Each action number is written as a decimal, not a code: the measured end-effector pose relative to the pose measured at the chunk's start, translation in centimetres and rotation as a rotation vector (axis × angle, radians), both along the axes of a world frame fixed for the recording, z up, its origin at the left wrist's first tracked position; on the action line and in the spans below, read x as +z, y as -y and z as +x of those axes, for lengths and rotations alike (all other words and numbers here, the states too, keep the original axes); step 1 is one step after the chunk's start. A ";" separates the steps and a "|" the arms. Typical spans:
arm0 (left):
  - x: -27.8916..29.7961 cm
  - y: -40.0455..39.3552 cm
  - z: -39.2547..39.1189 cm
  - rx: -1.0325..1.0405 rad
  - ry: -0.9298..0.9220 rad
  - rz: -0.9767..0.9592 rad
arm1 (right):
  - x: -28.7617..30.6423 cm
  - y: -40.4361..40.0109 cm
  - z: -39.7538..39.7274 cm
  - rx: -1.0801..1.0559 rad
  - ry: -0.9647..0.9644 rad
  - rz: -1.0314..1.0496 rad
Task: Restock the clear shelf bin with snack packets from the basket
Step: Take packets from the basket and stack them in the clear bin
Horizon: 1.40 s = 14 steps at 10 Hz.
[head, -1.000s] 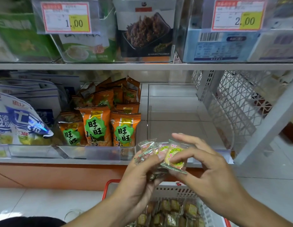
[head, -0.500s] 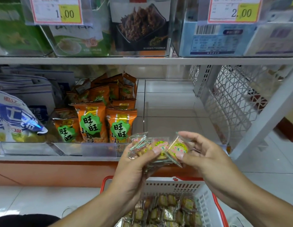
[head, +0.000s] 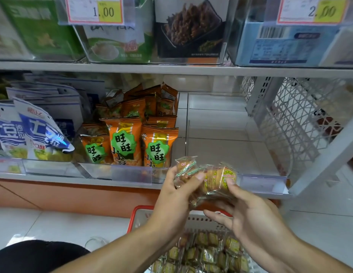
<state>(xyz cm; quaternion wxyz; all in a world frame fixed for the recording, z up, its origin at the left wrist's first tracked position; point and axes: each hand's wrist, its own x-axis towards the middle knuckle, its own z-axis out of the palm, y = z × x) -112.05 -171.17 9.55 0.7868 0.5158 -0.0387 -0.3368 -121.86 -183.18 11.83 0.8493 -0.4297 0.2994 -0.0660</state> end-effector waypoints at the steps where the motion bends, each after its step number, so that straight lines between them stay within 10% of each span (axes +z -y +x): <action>1: -0.7 -0.1 0.2 -0.002 0.061 0.033 | 0.7 0.3 0.0 -0.025 0.024 0.153; 3: -0.5 -0.5 1.4 0.066 0.263 0.070 | 1.3 0.5 -0.2 0.065 0.109 0.250; 6: 0.9 0.6 2.6 0.039 0.386 0.132 | 2.6 2.9 2.6 -0.028 0.163 -0.125; 10: 2.0 2.1 3.6 -0.124 0.370 0.297 | -3.5 12.1 19.6 0.454 -0.421 -1.690; 14: 2.4 2.2 3.5 -0.136 0.335 0.297 | -5.4 12.2 23.8 0.325 -0.302 -1.428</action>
